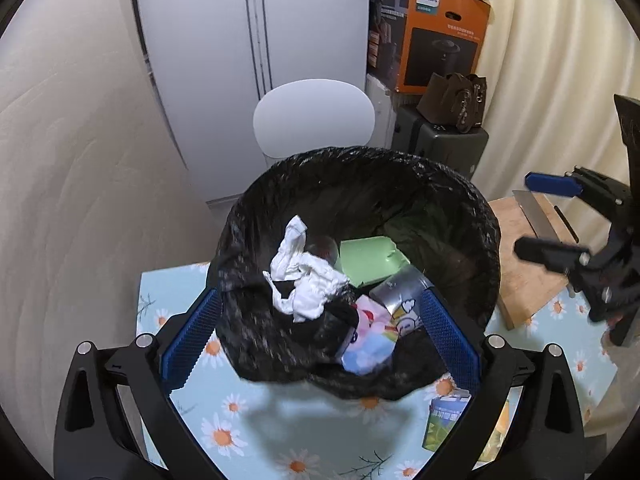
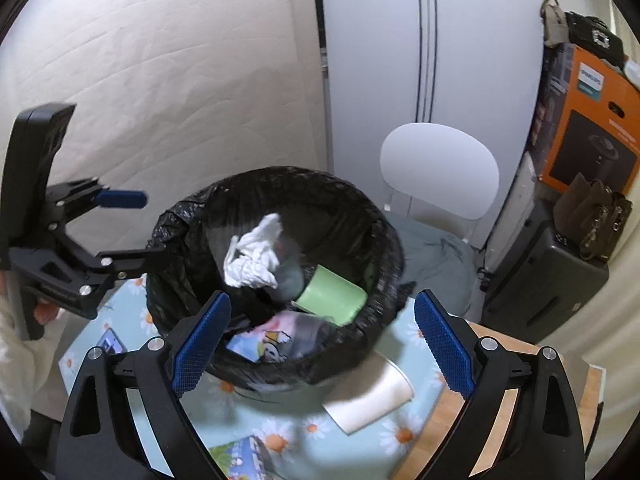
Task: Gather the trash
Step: 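Lower both tools toward the white paper cup and printed tissue pack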
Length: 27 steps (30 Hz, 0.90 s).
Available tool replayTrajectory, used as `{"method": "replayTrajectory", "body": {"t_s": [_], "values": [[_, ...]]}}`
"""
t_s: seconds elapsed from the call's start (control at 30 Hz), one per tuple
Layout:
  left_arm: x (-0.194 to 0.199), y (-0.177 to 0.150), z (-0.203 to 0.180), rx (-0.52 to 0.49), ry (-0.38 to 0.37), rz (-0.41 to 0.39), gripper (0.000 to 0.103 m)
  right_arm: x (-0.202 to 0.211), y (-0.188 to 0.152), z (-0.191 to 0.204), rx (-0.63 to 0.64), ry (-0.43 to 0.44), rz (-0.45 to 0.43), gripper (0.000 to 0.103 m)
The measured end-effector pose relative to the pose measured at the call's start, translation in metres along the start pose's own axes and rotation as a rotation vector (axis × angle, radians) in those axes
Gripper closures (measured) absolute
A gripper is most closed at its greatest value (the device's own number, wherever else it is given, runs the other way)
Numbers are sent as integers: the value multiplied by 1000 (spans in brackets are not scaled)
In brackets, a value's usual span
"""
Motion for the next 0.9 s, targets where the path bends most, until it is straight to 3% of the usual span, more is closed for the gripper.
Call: {"method": "replayTrajectory", "body": {"t_s": [0.37,0.7,0.9], "values": [[16,-29,-22,55,50,26,6,21,-26,-32,-85,-3,40,14],[8,-63,-41,147,60,78,6,-2,-63,-50,-109,-25,142,14],[7,-77,-56,176,98,46,6,-22,-86,-62,-184,-59,209,14]]}}
Point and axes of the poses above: each gripper's, at about its wrist camera, not at the fingertips, and x roughly against the way its jaws point, z to its left, y to its top, the point moved 2 cm from there along -x, roughly the way its jaws point
